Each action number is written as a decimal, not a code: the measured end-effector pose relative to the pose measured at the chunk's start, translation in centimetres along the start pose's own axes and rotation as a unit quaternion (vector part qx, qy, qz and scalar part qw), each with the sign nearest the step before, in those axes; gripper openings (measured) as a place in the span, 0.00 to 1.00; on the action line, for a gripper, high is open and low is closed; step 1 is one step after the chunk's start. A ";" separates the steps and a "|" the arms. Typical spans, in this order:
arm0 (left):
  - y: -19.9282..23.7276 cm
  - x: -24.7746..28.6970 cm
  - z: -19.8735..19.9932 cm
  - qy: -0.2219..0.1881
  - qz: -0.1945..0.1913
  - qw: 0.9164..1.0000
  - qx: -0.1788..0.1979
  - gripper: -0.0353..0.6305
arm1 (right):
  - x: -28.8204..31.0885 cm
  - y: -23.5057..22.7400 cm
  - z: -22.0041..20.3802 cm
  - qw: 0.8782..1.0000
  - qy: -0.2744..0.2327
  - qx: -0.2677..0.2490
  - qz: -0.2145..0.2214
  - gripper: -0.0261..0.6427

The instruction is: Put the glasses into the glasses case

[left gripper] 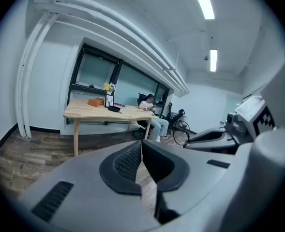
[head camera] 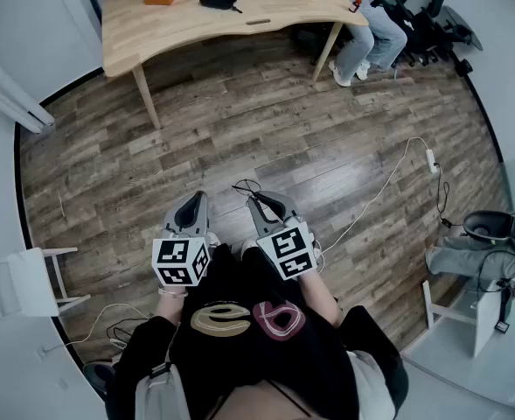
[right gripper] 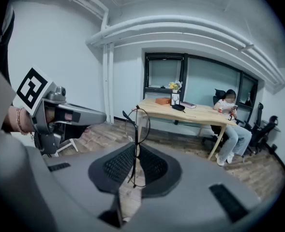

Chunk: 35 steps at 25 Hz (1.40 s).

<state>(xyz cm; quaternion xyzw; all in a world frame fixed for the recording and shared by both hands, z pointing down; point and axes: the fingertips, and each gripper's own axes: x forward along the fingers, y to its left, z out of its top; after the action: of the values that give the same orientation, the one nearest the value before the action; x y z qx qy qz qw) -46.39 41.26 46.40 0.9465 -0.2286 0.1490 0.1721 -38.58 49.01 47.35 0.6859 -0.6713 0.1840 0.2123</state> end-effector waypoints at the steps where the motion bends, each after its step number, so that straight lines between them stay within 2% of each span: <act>1: 0.4 0.2 0.1 -0.001 -0.001 1.000 0.000 0.09 | 0.3 0.0 0.2 1.000 -0.002 0.002 0.000 0.11; 7: 2.8 0.2 0.6 -0.003 -0.005 1.000 0.000 0.09 | 2.1 0.4 1.7 1.000 -0.015 0.024 -0.006 0.11; 17: 5.4 1.4 1.3 -0.007 -0.027 1.000 -0.002 0.09 | 4.1 0.8 3.1 0.999 -0.011 0.024 -0.025 0.11; 22: 5.8 2.9 1.3 -0.003 -0.026 1.000 -0.005 0.09 | 5.4 -0.1 3.8 0.999 -0.010 0.016 -0.028 0.11; 28: 5.5 6.2 1.8 -0.003 -0.013 1.000 -0.012 0.09 | 7.5 -3.2 3.8 1.000 -0.002 0.003 -0.011 0.11; 35: 4.9 12.9 3.9 0.001 0.015 1.000 -0.020 0.09 | 11.4 -9.5 5.4 1.000 0.001 -0.013 0.028 0.11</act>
<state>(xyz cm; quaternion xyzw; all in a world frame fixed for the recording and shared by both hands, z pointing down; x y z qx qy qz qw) -37.01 30.71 48.76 0.9391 -0.2457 0.1484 0.1888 -28.95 36.59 48.52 0.6641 -0.6923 0.1815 0.2164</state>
